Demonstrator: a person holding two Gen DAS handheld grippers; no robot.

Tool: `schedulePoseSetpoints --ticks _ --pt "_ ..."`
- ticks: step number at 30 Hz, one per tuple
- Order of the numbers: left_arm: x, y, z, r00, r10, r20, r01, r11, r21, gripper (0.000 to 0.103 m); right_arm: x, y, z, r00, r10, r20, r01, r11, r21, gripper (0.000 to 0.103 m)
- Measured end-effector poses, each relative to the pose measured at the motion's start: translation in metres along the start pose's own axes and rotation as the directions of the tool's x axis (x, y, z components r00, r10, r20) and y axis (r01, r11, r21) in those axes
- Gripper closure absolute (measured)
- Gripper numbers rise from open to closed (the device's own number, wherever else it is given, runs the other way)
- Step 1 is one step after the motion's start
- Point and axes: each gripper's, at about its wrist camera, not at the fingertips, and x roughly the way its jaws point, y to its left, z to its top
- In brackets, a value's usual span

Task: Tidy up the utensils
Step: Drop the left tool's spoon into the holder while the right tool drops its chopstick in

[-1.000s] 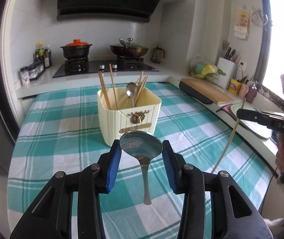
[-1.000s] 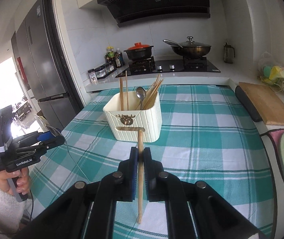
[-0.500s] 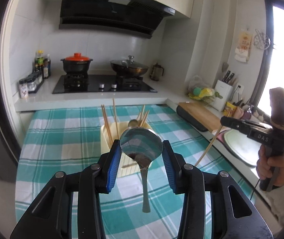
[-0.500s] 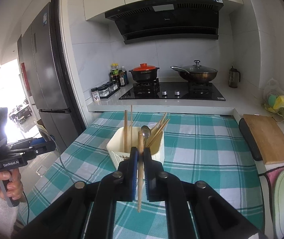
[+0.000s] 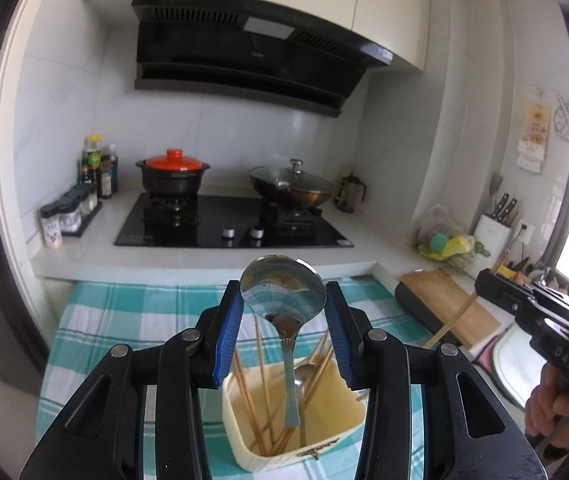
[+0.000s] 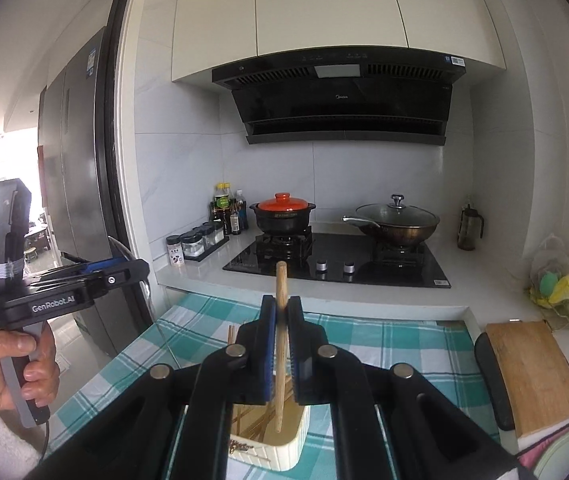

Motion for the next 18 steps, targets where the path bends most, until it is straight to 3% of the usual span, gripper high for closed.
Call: schedulePoseSetpoints --ticks 4,10,16,18 --pt "0.044 0.007 -0.023 0.994 0.018 -0.110 -0.019 1.000 -0.006 0.061 0.052 -0.005 -0.027 0.988 0.059 -0.140 -0.051 0.997 0.060 0.097" --pt "0.095 0.013 -0.054 0.963 0.042 -0.265 -0.045 0.999 -0.003 0.061 0.127 -0.023 -0.073 0.918 0.063 -0.391 -0.003 0.988 0.153 0.097" --pt "0.115 0.016 -0.066 0.943 0.085 -0.320 -0.093 0.996 -0.009 0.059 0.152 -0.035 -0.077 0.906 0.055 -0.421 0.038 0.977 0.208 0.093" --pt "0.109 0.016 -0.064 0.947 0.085 -0.310 -0.093 0.996 -0.012 0.046 0.148 -0.036 -0.074 0.909 0.053 -0.413 0.042 0.975 0.217 0.073"
